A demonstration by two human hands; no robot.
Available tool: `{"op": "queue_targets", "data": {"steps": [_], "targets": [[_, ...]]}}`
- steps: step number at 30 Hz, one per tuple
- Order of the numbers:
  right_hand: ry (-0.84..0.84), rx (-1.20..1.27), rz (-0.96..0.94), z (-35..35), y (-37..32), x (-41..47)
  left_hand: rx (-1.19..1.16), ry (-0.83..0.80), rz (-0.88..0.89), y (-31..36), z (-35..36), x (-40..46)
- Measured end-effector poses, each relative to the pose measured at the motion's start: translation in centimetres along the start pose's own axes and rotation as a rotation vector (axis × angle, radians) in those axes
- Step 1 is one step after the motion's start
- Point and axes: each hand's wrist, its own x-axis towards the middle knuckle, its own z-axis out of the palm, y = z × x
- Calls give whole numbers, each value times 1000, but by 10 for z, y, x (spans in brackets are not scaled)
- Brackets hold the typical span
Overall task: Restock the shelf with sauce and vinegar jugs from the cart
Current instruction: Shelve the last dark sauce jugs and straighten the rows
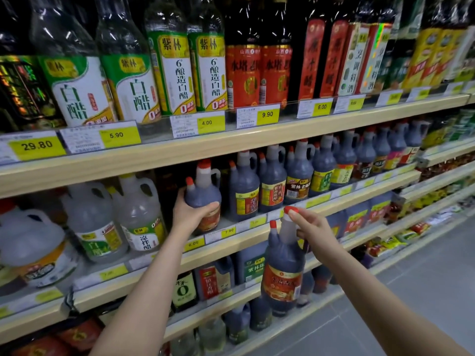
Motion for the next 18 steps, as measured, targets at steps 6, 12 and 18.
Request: {"op": "queue_targets", "data": {"steps": [6,12,18], "targets": [[-82,-15,-1,12,-6,13,-90,-94,-146,-4,-1,8],[-202,-5,-32,27,-26,17,61,9,-83,12,-15,-37],[-423,-6,-66,58,-51,16,144,-238,-94,-11,-15,-133]]}}
